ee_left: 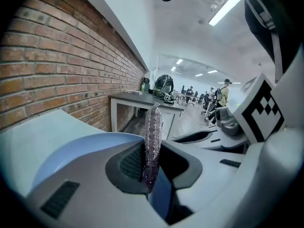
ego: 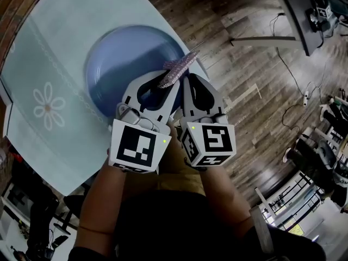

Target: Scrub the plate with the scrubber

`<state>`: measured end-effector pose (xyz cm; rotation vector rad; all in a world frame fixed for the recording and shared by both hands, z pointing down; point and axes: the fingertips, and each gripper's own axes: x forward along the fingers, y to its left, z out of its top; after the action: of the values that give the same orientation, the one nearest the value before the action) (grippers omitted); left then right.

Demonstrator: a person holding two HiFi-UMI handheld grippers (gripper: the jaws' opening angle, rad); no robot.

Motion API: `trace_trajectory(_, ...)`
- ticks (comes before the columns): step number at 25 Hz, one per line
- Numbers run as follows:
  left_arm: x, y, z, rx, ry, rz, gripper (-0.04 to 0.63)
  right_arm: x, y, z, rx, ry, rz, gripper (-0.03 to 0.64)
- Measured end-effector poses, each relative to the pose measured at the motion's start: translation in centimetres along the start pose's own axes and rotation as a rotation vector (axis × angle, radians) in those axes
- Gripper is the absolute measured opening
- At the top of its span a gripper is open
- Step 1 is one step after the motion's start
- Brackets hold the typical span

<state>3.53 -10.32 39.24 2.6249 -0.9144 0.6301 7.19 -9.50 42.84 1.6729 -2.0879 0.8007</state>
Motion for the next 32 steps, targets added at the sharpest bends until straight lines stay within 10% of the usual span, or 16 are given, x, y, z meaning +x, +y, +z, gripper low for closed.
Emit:
trace_trajectory(13, -3.5, 9.5, -2.8, -0.124, 0.083, 0.209, 0.080, -0.2, 0.1, -0.1, -0.008, 0.005, -0.005, 0.046)
trace_trajectory(20, -7.1, 10.3, -3.5, 0.044, 0.164, 0.278, 0.080, 0.0, 0.2, -0.3, -0.024, 0.005, -0.006, 0.046)
trace_trajectory(32, -11.2, 5.2, -6.3, -0.077, 0.238, 0.189, 0.078, -0.1, -0.1, -0.1, -0.039, 0.012, -0.003, 0.046)
